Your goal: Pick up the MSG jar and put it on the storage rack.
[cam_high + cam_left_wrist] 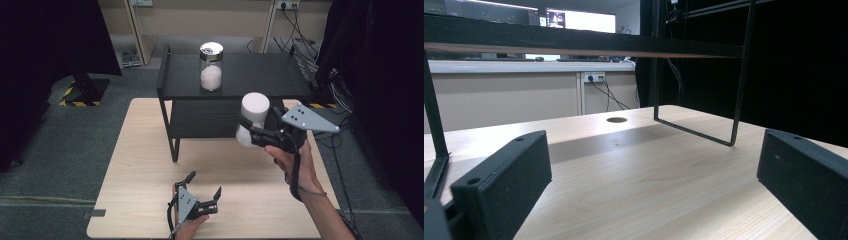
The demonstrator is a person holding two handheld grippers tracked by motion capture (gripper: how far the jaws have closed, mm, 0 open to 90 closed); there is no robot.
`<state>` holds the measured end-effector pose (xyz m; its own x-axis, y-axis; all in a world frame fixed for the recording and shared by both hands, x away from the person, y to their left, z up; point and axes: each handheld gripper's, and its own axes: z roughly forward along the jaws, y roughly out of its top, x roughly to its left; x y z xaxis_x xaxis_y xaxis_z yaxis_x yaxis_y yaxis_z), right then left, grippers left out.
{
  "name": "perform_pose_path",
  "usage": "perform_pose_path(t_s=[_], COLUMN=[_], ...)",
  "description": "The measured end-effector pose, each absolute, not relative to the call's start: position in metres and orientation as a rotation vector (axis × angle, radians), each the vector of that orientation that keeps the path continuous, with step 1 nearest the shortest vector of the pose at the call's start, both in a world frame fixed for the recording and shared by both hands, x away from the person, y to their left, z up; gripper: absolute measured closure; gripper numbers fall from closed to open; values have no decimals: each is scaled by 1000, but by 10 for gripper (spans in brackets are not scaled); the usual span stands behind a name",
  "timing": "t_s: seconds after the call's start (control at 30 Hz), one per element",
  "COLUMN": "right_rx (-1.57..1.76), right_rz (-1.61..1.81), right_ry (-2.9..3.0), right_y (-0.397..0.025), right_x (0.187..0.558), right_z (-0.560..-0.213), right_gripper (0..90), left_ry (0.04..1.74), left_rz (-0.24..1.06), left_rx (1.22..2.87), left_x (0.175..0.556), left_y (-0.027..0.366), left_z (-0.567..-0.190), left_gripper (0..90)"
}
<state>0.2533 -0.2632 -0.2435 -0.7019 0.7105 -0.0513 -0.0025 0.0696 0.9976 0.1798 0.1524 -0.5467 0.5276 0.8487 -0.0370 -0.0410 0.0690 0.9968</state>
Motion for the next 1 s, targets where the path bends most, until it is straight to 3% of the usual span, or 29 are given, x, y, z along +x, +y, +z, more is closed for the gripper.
perform_pose_path(t_s=[0.4, 1.0], right_rx=[721, 846], right_rz=[1678, 1597], right_ry=[1770, 1699], right_y=[-248, -224], right_x=[270, 313], right_z=[-194, -169], right_gripper=[345, 345], left_ry=[780, 777], left_rz=[784, 783], left_rx=[1339, 1335], left_x=[180, 180], left_y=[152, 153], left_z=[-547, -548], left_gripper=[3, 3])
